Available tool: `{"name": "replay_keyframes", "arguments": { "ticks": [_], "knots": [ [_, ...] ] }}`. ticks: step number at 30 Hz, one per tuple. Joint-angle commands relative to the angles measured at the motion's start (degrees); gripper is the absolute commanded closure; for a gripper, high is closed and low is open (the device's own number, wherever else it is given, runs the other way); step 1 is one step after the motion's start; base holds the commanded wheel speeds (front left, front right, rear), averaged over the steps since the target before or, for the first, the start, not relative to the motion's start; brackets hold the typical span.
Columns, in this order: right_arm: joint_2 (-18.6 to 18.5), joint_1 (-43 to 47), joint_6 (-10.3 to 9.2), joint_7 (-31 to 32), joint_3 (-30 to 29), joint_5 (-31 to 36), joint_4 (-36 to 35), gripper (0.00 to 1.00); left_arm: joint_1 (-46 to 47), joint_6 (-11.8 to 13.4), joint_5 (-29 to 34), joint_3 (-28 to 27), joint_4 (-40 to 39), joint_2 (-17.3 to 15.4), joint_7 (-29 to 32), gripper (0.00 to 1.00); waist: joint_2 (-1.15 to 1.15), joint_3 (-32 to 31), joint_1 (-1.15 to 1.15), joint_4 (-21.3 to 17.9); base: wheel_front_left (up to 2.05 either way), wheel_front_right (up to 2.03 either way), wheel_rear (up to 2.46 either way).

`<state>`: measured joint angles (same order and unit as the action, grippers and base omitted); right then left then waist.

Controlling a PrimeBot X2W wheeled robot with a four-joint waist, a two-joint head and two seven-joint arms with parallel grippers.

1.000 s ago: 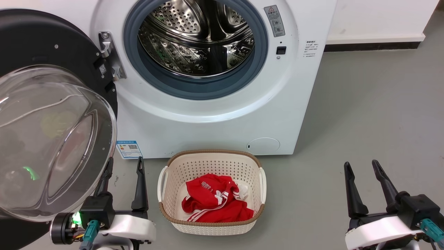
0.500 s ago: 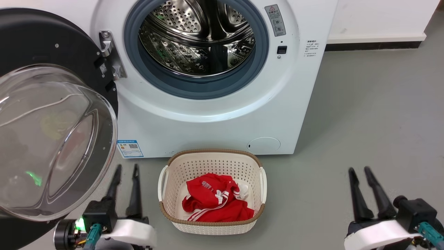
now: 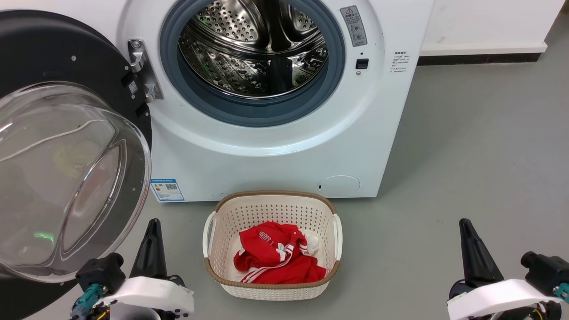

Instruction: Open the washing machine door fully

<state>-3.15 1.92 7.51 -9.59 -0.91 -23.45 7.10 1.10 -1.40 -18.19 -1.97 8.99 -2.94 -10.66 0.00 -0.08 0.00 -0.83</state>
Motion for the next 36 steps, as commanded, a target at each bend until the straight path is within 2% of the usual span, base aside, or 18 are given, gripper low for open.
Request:
{"name": "replay_keyframes", "arguments": {
  "ticks": [1,17,36],
  "knots": [
    [-0.5,-1.9,0.0,0.4,-0.1,-2.8,-0.5,1.0,1.7,-0.3,-2.8,-0.2,-0.7,-0.2,0.5,1.0,0.0,0.0,0.0,0.0,0.0,0.0,0.0],
    [-0.9,-3.4,-0.01,3.3,-0.6,-18.0,1.1,1.0,2.5,-1.6,-18.6,-1.0,0.4,-0.1,4.0,1.0,0.0,0.0,0.0,0.1,0.0,0.0,0.0],
    [-1.1,-4.7,-0.01,6.2,-1.3,-32.1,2.6,1.0,3.4,-2.9,-33.4,-2.0,1.6,-0.1,7.5,1.0,0.0,0.1,0.0,0.3,0.0,0.0,0.0]
  ]
}}
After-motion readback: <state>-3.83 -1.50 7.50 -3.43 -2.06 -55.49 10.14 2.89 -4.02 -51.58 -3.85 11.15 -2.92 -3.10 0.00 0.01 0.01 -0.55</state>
